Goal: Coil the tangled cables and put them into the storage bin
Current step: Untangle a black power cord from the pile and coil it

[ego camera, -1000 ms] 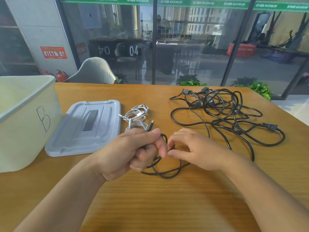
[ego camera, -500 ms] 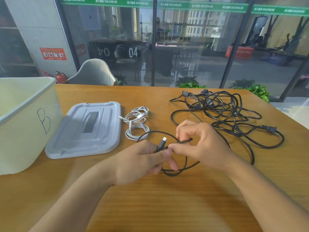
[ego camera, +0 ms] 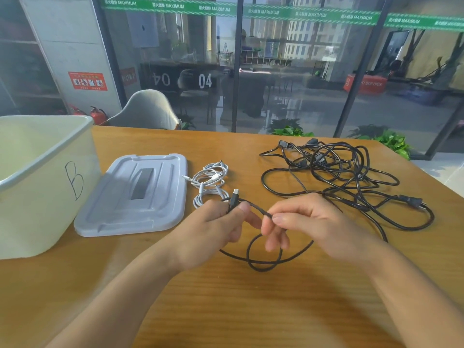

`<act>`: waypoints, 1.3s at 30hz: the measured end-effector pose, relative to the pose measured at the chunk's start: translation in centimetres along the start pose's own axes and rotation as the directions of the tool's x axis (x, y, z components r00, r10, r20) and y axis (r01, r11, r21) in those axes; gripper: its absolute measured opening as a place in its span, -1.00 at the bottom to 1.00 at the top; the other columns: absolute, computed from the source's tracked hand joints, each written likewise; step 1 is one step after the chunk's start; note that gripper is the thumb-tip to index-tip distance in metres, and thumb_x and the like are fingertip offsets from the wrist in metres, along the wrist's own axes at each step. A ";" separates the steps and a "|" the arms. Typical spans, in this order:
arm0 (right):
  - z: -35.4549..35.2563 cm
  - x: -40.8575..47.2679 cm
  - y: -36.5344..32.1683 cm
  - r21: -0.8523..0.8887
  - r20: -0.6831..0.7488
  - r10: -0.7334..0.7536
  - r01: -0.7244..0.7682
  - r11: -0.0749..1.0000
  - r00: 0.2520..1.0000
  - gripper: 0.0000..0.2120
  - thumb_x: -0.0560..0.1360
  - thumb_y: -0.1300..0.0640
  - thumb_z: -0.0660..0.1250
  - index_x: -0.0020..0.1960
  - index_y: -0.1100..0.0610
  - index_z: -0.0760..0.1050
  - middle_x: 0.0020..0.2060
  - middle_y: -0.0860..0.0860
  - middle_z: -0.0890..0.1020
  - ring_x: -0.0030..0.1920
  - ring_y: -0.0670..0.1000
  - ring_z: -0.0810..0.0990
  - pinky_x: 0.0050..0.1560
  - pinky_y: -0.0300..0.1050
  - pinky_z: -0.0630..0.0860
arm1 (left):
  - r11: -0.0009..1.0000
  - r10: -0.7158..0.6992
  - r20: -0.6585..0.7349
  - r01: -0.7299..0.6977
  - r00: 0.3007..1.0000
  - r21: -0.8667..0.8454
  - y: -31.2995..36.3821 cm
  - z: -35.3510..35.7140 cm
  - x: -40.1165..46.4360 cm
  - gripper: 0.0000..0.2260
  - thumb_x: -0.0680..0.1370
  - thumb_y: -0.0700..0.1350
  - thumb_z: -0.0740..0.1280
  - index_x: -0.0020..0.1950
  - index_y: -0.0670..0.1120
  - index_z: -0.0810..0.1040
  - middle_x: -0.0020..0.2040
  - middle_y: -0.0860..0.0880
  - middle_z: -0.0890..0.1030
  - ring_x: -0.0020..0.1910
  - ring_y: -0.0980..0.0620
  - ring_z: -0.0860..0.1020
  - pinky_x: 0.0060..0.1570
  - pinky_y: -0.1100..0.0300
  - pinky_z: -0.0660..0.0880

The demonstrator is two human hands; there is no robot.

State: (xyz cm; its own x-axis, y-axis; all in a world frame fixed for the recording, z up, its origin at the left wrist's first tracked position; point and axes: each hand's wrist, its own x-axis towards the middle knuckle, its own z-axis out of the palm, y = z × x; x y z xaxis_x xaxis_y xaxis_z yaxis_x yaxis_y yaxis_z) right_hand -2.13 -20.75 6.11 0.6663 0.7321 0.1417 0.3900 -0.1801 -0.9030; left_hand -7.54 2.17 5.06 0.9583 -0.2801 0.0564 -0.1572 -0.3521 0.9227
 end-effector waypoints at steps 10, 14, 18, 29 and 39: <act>4.8 0.0 -0.2 -0.588 -0.116 -0.209 0.102 0.802 0.971 -0.71 0.69 -0.10 0.17 -0.09 -0.06 0.59 -0.25 -0.25 0.68 -0.08 -0.02 0.48 0.05 -0.37 0.32 | 0.994 0.059 -0.110 -0.069 0.992 -0.085 -0.3 1.0 0.5 -0.56 0.71 0.09 0.14 -0.15 -0.19 0.58 -0.41 0.04 0.53 -0.36 0.07 0.37 -0.29 0.26 0.35; 4.1 0.5 0.5 -0.627 -0.158 -0.249 0.098 0.773 0.956 -0.78 0.67 -0.08 0.26 -0.09 -0.10 0.60 -0.22 -0.22 0.65 -0.06 -0.11 0.54 0.28 -0.08 0.37 | 0.986 0.150 -0.244 -0.127 0.958 0.107 -0.4 1.6 0.6 -0.58 0.75 -0.07 0.14 -0.29 -0.01 0.54 -0.50 0.19 0.42 -0.46 0.18 0.35 -0.40 0.41 0.27; 3.3 1.0 0.7 -0.678 -0.239 -0.294 0.058 0.733 0.925 -0.75 0.61 -0.17 0.28 -0.09 -0.07 0.63 0.01 -0.22 0.71 0.17 -0.20 0.61 0.38 0.03 0.32 | 0.946 0.221 -0.341 -0.115 0.914 0.304 -0.8 1.8 0.7 -0.57 0.66 0.15 0.08 -0.11 -0.06 0.61 -0.43 0.07 0.39 -0.40 0.06 0.34 -0.37 0.17 0.30; 3.0 1.1 1.4 -0.801 -0.199 -0.200 -0.042 0.597 0.959 -0.73 0.73 -0.12 0.12 0.15 -0.16 0.60 0.06 -0.33 0.64 0.12 -0.28 0.53 0.28 -0.03 0.30 | 0.964 0.177 -0.538 -0.254 0.824 -0.072 -0.6 0.3 1.1 -0.60 0.67 0.13 0.09 -0.15 0.00 0.62 -0.39 0.17 0.41 -0.35 0.14 0.35 -0.32 0.36 0.32; 3.0 1.5 3.4 -0.384 -0.174 -0.126 0.051 0.922 0.977 -0.68 0.61 0.15 0.44 0.32 -0.11 0.59 0.19 -0.28 0.67 0.22 -0.25 0.63 0.23 -0.41 0.46 | 0.727 0.083 -0.286 -0.255 0.955 -0.638 -0.4 -1.4 0.9 -0.64 0.70 0.08 0.14 -0.26 0.01 0.43 -0.35 0.04 0.28 -0.43 0.00 0.33 -0.32 0.22 0.43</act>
State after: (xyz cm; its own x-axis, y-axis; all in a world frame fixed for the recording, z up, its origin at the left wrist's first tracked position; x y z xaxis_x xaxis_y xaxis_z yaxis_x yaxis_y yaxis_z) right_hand -1.70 -18.28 2.00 0.7118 0.6238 0.3228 0.6376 -0.3811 -0.6695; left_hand -6.31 3.27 5.26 0.9699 -0.0411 0.2400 -0.2063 0.3847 0.8997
